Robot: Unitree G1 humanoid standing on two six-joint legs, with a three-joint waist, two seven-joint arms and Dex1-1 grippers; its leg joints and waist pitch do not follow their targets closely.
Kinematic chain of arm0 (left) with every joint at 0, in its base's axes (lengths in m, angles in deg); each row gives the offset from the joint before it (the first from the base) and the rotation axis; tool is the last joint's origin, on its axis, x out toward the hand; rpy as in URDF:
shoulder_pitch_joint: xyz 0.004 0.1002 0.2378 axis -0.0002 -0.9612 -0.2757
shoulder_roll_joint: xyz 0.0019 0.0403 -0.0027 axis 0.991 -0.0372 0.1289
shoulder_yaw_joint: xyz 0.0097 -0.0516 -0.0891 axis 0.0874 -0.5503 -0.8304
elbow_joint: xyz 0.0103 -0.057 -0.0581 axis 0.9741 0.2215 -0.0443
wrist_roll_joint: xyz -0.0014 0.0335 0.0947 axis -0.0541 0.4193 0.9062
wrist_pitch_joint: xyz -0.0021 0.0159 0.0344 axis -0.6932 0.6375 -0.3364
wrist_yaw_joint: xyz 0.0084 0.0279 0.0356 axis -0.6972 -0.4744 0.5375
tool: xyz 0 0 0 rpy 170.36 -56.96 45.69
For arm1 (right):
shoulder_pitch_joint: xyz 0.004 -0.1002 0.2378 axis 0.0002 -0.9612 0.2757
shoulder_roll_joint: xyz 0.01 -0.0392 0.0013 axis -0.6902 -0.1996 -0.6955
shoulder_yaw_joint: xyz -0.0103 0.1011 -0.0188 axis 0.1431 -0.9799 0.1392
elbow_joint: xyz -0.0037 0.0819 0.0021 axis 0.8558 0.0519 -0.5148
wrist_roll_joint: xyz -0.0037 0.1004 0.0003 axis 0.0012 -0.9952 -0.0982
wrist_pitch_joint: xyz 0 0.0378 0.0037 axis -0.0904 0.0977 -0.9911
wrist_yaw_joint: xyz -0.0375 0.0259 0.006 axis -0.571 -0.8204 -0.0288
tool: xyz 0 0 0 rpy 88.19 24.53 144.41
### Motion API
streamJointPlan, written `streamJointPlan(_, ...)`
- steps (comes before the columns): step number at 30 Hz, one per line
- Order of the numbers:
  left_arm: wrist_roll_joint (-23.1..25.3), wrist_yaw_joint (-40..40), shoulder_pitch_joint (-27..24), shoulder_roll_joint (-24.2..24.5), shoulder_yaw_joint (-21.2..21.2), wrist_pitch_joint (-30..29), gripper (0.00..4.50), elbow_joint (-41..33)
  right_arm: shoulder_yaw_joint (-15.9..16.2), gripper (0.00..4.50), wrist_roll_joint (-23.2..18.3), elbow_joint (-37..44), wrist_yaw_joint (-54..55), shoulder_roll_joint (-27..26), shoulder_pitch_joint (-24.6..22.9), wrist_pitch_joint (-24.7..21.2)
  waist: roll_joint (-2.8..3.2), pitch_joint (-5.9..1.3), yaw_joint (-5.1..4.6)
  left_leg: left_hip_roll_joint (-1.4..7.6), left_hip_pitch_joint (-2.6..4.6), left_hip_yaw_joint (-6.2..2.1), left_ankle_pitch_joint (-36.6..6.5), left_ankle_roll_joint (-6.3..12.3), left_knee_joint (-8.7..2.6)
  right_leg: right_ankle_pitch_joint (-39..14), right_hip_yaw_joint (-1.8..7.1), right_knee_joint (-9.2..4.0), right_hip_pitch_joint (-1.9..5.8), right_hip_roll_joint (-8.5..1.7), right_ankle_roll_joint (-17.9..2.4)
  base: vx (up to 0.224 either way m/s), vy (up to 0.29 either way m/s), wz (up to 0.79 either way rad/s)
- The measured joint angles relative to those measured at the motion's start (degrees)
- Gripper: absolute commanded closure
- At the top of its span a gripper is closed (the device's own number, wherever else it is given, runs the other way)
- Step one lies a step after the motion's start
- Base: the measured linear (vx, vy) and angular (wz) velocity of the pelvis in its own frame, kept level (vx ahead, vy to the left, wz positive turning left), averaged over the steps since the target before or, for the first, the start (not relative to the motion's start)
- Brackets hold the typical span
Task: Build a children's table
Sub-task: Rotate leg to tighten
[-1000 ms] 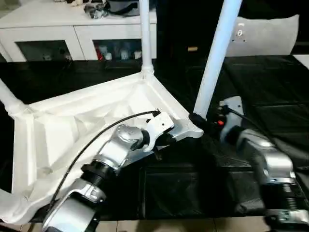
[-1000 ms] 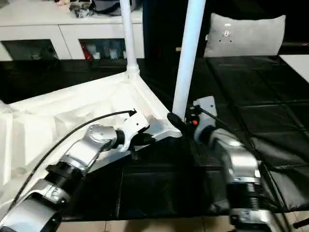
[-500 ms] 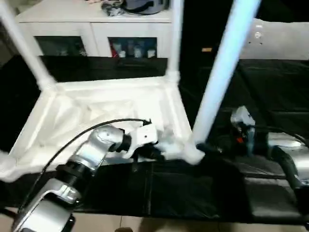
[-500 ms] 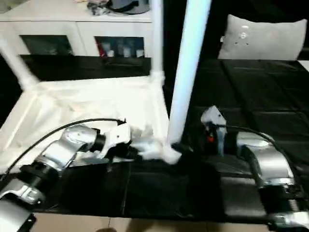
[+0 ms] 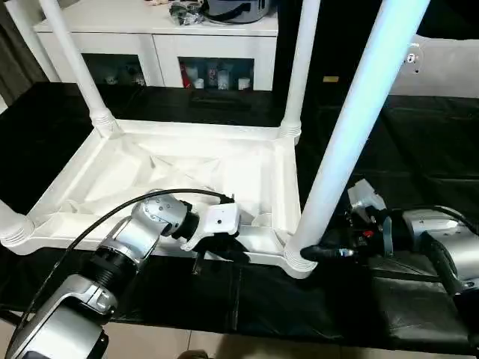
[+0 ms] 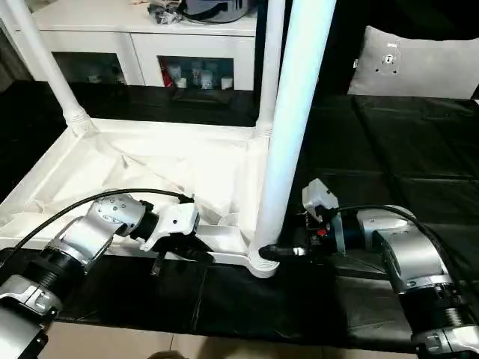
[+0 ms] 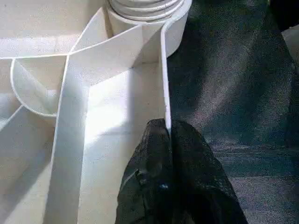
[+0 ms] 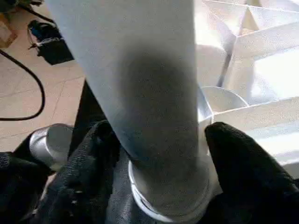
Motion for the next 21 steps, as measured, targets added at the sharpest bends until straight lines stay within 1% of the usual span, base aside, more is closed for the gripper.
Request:
streamJointPlan(1, 0.0, 0.0, 0.0, 0.0, 0.0, 0.1, 4.50, 0.0, 0.1, 1.74, 0.0, 0.0, -0.1, 0.0, 0.0, 0.0, 0.00, 0.00, 0.00, 0.00, 0.00, 0.00, 0.0, 0.00, 0.00, 0.0, 0.00, 0.00, 0.00, 0.00, 0.0, 0.000, 0.000, 0.00)
streamJointPlan(2, 0.0, 0.0, 0.0, 0.0, 0.0, 0.1, 4.50, 0.1, 0.3, 1.95, 0.0, 0.0, -0.3, 0.0, 0.0, 0.0, 0.00, 0.00, 0.01, 0.00, 0.00, 0.00, 0.0, 0.00, 0.00, 0.0, 0.00, 0.00, 0.00, 0.00, 0.0, 0.000, 0.000, 0.00)
streamJointPlan(3, 0.0, 0.0, 0.0, 0.0, 0.0, 0.2, 4.50, 0.1, 0.3, 1.95, 0.0, 0.0, -0.3, 0.0, 0.0, 0.0, 0.00, 0.00, 0.01, 0.00, 0.00, 0.00, 0.0, 0.00, 0.00, 0.0, 0.00, 0.00, 0.00, 0.00, 0.0, 0.000, 0.000, 0.00)
streamJointPlan(4, 0.0, 0.0, 0.0, 0.0, 0.0, 0.2, 4.50, 0.1, 0.3, 2.09, -0.1, 0.0, -0.3, 0.0, 0.0, -0.2, -0.01, -0.01, 0.01, 0.00, -0.01, 0.00, 0.0, 0.00, 0.00, 0.0, 0.00, 0.00, 0.01, 0.00, 0.0, 0.000, 0.000, 0.00)
streamJointPlan(5, 0.0, 0.1, 0.0, 0.0, 0.0, 0.2, 4.50, 0.1, 0.3, 2.09, -0.2, 0.0, -0.4, 0.0, 0.0, -0.3, -0.02, -0.01, 0.01, 0.00, -0.01, 0.00, 0.0, 0.00, 0.00, 0.0, 0.00, 0.01, 0.01, 0.00, 0.0, 0.000, 0.000, 0.00)
streamJointPlan(8, -0.4, 0.2, -0.1, 0.0, -0.2, 0.0, 4.50, 0.1, 0.2, 2.35, -0.7, 0.0, -0.2, -0.1, -0.2, -0.7, -0.02, -0.02, 0.12, 0.00, -0.01, 0.00, 0.0, 0.00, 0.00, 0.0, 0.00, 0.01, 0.01, 0.00, 0.0, 0.000, 0.000, 0.00)
streamJointPlan(10, -0.9, 0.0, -0.4, -0.6, -1.0, -2.4, 4.50, -0.6, -1.3, 2.43, -2.2, 1.1, 1.7, -1.7, -1.6, -3.6, -0.01, -0.02, 0.07, 0.01, 0.00, 0.00, 0.0, 0.00, 0.00, 0.0, 0.01, 0.04, 0.01, 0.00, 0.0, 0.000, 0.000, 0.00)
streamJointPlan(12, -1.0, -0.9, -0.5, -0.9, -1.7, -5.1, 4.50, -1.2, -2.7, 2.45, -2.6, 1.9, 4.3, -3.0, -2.4, -5.4, 0.02, -0.03, -0.15, 0.01, 0.06, 0.03, 0.0, -0.06, 0.04, 0.0, 0.07, 0.20, 0.01, 0.00, 0.0, 0.000, 0.000, 0.00)
streamJointPlan(14, -0.6, -3.9, -0.5, -1.6, -2.8, -8.3, 4.50, -1.5, -4.0, 2.45, -2.6, 2.1, 8.9, -4.7, -2.3, -6.8, 0.03, -0.05, -0.42, 0.02, 0.16, 0.03, 0.2, -0.26, 0.04, 0.1, 0.06, 0.26, 0.03, 0.00, -0.1, 0.000, 0.000, 0.00)
streamJointPlan(16, 0.0, -7.8, -0.5, -2.9, -4.0, -11.7, 4.50, -1.5, -5.5, 2.45, -1.6, 2.0, 15.3, -7.5, -2.2, -7.7, 0.03, -0.04, -1.15, 0.01, 0.28, 0.03, 0.3, -0.40, 0.01, 0.1, 0.04, 0.25, 0.09, 0.00, -0.1, 0.000, 0.000, 0.00)
streamJointPlan(17, 0.3, -9.8, -0.5, -3.7, -4.5, -13.1, 4.50, -1.5, -6.1, 2.46, -1.1, 1.8, 18.3, -8.9, -1.9, -8.0, 0.03, -0.04, -1.73, 0.01, 0.33, 0.04, 0.3, -0.50, 0.00, 0.1, 0.03, 0.23, 0.13, 0.00, -0.1, 0.000, 0.000, 0.00)
streamJointPlan(19, 0.9, -14.3, -0.5, -6.0, -5.5, -16.8, 4.50, -1.6, -7.4, 2.46, 0.7, 1.1, 25.4, -11.5, -0.6, -9.2, 0.04, -0.04, -3.28, 0.01, 0.52, 0.05, 0.3, -0.70, -0.03, 0.2, -0.02, -0.06, 0.33, 0.01, 0.0, 0.000, 0.000, 0.00)
streamJointPlan(20, 1.0, -16.2, -0.5, -7.1, -6.0, -18.7, 4.50, -1.8, -7.8, 2.46, 1.3, 1.0, 28.4, -12.4, -0.1, -9.9, 0.04, -0.04, -3.84, 0.01, 0.58, 0.05, 0.3, -0.70, -0.10, 0.3, -0.03, -0.21, 0.41, 0.01, 0.0, 0.000, 0.000, 0.00)
streamJointPlan(21, 1.4, -19.7, -0.6, -9.3, -6.9, -21.1, 4.50, -1.9, -9.0, 2.46, 3.0, 0.8, 33.8, -15.1, 0.8, -10.7, 0.01, -0.03, -4.67, 0.01, 0.61, 0.05, 0.2, -0.71, -0.09, 0.3, -0.04, -0.24, 0.47, 0.01, 0.0, 0.000, 0.000, 0.00)
